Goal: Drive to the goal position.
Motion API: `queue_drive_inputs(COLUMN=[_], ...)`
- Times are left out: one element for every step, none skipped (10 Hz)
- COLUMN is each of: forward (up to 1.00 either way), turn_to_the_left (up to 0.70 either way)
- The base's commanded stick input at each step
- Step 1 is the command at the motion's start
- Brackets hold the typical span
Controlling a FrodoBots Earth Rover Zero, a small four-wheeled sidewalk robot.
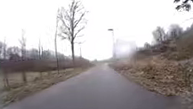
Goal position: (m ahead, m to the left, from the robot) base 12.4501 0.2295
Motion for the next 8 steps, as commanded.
queue_drive_inputs(forward=[0.69,0.70,0.70,0.70,0.70,0.70,0.70,0.70], turn_to_the_left=[0.00,0.00,0.00,0.00,0.00,0.00,0.00,0.00])
